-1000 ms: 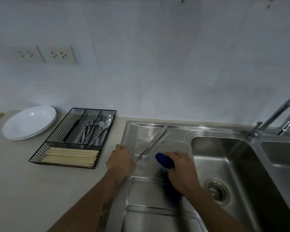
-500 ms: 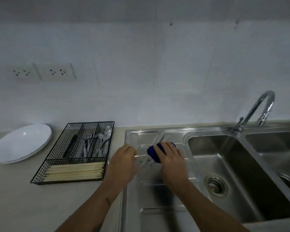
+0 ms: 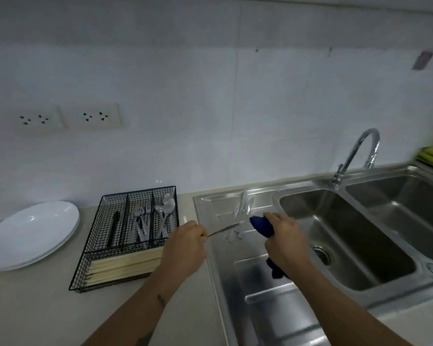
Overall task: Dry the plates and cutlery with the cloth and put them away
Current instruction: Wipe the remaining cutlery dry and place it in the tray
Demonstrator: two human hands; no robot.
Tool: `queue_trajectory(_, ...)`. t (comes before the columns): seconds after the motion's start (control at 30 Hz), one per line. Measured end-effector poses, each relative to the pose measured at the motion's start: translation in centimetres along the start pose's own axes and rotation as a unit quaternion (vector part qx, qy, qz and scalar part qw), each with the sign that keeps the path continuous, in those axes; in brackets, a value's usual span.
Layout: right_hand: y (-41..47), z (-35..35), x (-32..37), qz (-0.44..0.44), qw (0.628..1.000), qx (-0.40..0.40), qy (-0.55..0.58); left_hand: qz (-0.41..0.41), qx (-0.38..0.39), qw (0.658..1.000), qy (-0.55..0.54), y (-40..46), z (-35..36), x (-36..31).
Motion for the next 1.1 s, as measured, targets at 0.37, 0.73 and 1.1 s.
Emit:
queue_trajectory(0.37, -1.2, 3.0, 4.3, -0.120, 0.988, -0.002, -0.096, -0.087, 0.084, 0.990, -0.073, -0.5, -2.6, -0.7)
queue_trajectory(0.73, -1.5, 3.2, 4.3, -0.144, 0.984, 0.007, -0.109, -0.075, 0.072, 0.992, -0.071, -1.2, -2.8, -1.7)
queue_trajectory(1.1, -2.4, 2.1, 3.0, -0.100, 0.994, 0.005, -0.049, -0.080, 0.105, 0.985, -0.113, -1.0, -1.3, -1.6)
Point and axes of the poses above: each hand's wrist, its own y-axis towards the middle knuckle, its own z-axis out of the palm, x = y × z, the point moved 1 cm from there along y, towards the middle knuckle, and after that the axes turned 10 degrees about x, right-handed, at the moved point
